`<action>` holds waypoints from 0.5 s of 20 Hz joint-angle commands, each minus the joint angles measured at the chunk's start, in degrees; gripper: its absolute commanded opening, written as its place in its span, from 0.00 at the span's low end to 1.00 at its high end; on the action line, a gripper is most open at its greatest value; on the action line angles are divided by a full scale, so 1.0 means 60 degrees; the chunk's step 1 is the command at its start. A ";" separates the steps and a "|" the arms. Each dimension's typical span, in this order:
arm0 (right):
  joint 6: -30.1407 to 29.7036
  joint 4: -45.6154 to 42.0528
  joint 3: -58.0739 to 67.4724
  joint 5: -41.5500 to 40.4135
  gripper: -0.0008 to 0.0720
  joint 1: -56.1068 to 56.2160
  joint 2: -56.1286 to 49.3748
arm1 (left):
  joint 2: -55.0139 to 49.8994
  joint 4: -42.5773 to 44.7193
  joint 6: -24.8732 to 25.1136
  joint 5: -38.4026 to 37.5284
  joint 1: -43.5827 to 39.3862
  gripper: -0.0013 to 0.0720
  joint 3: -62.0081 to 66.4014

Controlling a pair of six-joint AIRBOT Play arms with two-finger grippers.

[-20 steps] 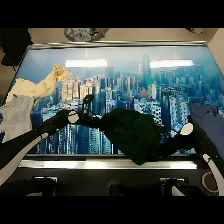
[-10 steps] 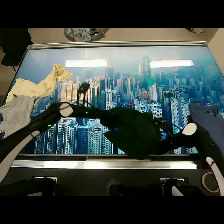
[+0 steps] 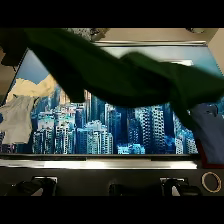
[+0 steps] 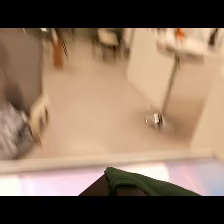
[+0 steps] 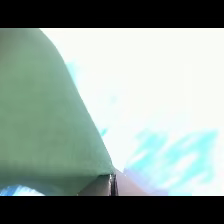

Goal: Fold the shirts.

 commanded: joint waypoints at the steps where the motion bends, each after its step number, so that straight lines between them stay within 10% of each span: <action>1: 0.0244 -0.0641 0.2131 -0.0102 0.07 0.0000 0.0288 | 0.1308 0.0630 -0.0503 -0.0073 0.0477 0.05 0.0849; 4: 0.0248 -0.0718 0.2222 0.0222 0.07 0.0000 0.0288 | 0.1894 0.1206 -0.0506 -0.0852 0.0484 0.05 0.0849; 10: 0.0226 -0.0200 0.2051 0.4670 0.07 0.0000 -0.0310 | 0.2157 0.2408 -0.0958 -0.6342 0.0484 0.05 0.0324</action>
